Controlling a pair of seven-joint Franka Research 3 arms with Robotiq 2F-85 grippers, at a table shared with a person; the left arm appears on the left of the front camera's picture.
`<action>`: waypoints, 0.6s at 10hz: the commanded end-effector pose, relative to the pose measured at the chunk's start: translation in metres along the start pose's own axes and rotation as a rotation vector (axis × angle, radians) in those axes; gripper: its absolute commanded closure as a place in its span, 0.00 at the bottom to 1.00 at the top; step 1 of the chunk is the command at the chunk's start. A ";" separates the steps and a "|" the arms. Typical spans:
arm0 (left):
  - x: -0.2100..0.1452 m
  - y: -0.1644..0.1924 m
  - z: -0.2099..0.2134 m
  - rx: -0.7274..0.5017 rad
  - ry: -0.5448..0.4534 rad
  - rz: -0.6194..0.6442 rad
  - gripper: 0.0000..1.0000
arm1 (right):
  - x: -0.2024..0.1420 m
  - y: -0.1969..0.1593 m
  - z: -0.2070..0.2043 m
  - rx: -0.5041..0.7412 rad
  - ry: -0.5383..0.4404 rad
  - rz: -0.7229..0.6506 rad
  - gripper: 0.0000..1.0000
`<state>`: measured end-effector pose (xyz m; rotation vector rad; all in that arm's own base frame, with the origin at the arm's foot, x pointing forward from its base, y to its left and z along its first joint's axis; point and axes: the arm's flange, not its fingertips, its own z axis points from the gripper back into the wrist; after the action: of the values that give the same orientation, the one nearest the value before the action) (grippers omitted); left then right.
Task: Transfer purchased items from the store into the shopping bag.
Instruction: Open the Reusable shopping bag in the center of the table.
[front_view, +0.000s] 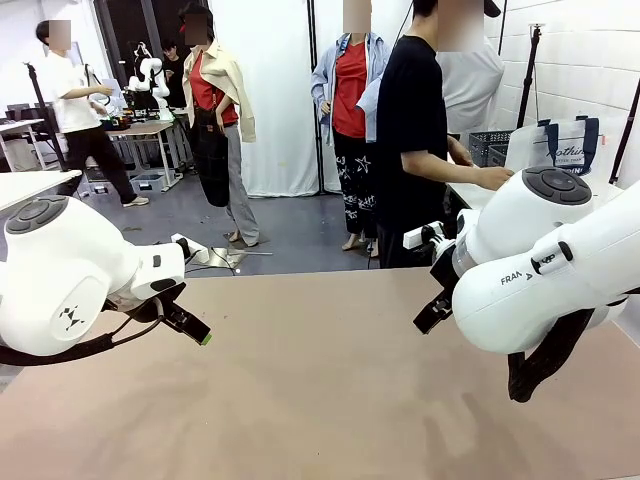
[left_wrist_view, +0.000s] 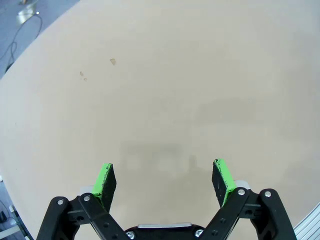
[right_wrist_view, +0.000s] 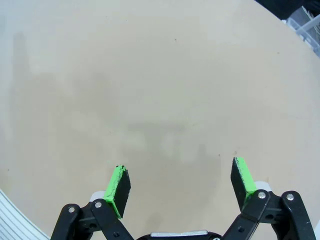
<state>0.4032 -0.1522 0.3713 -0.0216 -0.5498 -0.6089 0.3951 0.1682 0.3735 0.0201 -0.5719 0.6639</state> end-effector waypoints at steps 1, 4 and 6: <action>0.000 0.001 0.000 0.000 0.000 0.002 0.00 | 0.000 0.000 0.000 0.000 0.000 0.000 0.00; 0.000 0.001 0.000 0.000 0.000 0.002 0.00 | 0.000 0.000 0.000 0.000 0.000 0.000 0.00; 0.000 0.001 0.000 0.000 0.000 0.002 0.00 | 0.000 0.000 0.000 0.000 0.000 0.000 0.00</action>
<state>0.4032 -0.1522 0.3713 -0.0216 -0.5498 -0.6090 0.3951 0.1682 0.3735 0.0201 -0.5719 0.6639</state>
